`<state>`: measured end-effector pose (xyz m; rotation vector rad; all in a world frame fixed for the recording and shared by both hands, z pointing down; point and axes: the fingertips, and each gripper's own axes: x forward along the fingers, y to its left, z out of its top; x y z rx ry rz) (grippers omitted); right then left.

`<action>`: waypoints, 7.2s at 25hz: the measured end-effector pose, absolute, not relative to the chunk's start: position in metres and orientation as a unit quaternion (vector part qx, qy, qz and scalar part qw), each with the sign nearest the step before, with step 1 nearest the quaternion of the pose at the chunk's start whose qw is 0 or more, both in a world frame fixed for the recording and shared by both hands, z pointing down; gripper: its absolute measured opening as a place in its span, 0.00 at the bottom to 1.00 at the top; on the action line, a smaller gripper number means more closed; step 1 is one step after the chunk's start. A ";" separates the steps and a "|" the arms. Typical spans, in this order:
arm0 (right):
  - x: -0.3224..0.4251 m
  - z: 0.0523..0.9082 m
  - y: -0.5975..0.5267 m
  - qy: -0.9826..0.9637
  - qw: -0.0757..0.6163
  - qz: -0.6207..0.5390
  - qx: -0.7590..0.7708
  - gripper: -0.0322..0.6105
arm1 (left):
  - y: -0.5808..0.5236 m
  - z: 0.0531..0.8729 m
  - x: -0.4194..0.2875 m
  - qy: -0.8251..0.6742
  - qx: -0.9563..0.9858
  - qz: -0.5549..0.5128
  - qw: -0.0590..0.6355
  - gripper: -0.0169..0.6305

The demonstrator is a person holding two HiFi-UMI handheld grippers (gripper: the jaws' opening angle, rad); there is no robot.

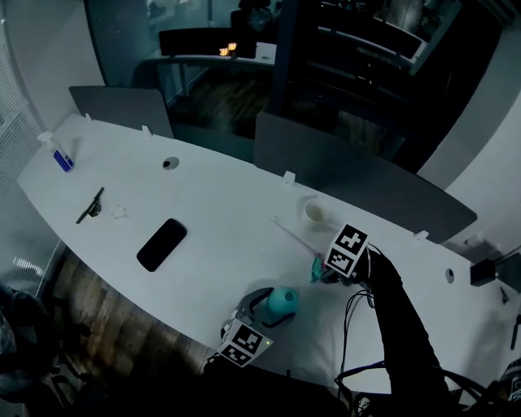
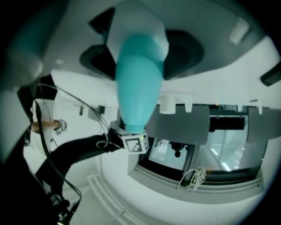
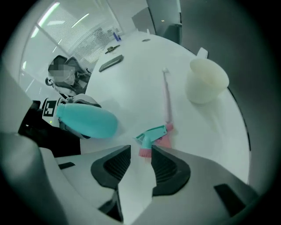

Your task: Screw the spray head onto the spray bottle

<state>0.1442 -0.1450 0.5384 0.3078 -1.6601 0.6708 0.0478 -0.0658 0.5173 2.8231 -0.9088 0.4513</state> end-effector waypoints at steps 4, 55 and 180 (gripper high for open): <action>0.156 0.560 -0.155 -0.666 0.665 0.291 0.172 0.06 | -0.065 0.519 0.047 -0.303 0.938 0.150 0.072 0.56; 0.114 0.538 -0.120 -0.795 0.369 0.385 0.290 0.25 | -0.068 0.519 0.043 -0.312 0.936 0.140 0.082 0.56; 0.024 0.422 -0.057 -0.974 0.109 0.016 0.199 0.25 | -0.050 0.511 0.042 -0.166 0.970 0.152 0.089 0.51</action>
